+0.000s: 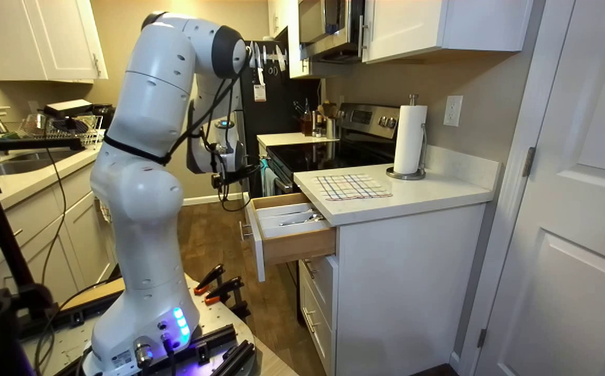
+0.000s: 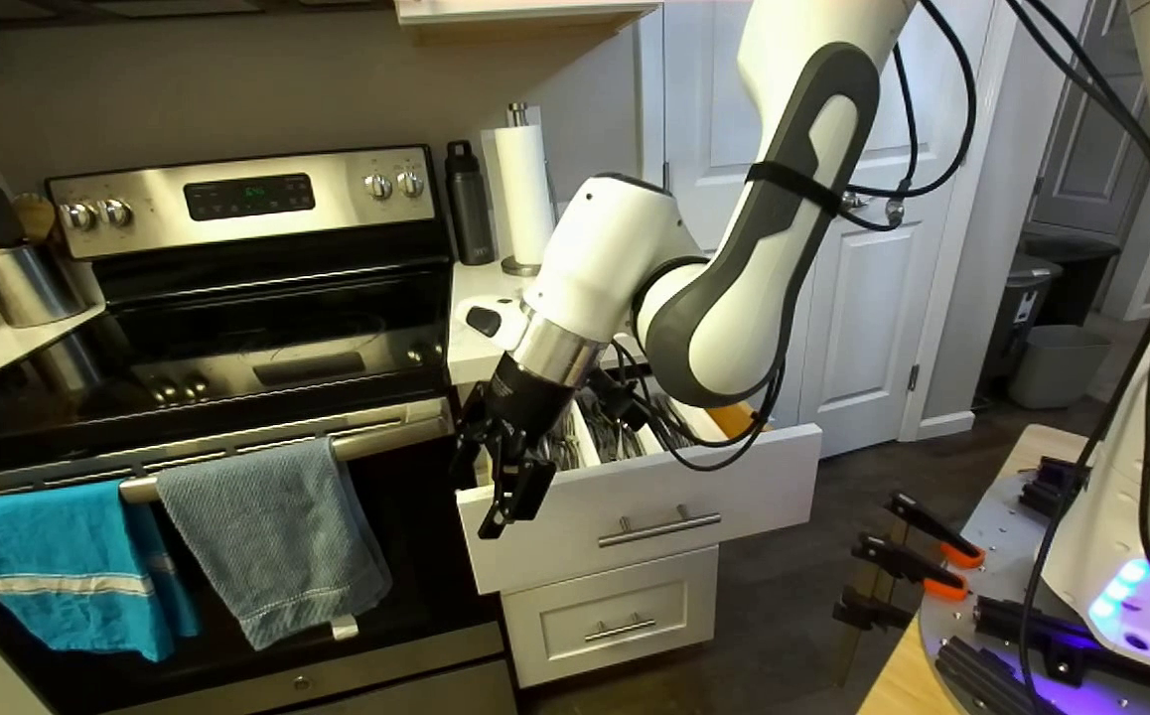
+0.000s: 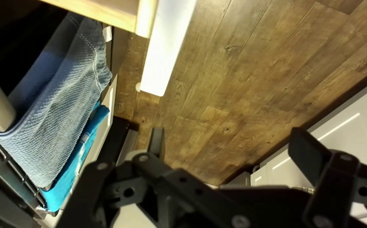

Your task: Open the topmost drawer.

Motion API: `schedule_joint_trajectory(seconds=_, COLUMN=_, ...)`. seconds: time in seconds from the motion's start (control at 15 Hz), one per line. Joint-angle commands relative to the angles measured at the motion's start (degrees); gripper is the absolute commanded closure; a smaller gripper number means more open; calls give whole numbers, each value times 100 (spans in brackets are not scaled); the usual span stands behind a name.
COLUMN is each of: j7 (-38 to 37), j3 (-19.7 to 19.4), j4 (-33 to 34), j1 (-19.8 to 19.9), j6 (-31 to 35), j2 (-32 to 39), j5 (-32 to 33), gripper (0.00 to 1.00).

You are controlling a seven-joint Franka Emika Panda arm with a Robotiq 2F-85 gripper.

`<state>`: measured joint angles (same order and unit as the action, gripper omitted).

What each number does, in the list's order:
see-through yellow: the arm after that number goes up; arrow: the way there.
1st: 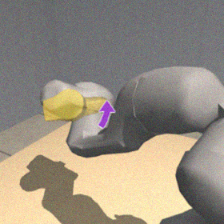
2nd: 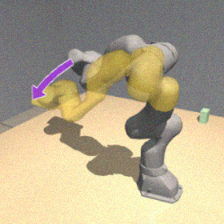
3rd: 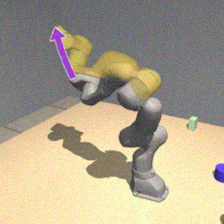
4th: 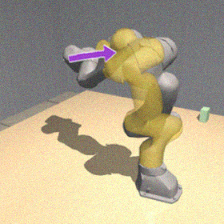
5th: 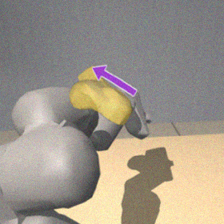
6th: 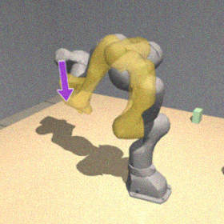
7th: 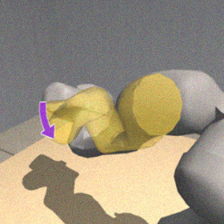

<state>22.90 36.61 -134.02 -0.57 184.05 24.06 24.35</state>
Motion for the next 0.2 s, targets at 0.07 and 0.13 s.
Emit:
schedule_joint_trajectory(seconds=0.07, j7=0, j3=12, j4=0, j1=0, j6=0, j2=0, j5=0, gripper=0)
schedule_joint_trajectory(seconds=0.13, j7=0, j3=15, j4=0, j1=0, j6=1, j2=0, j5=0, gripper=0)
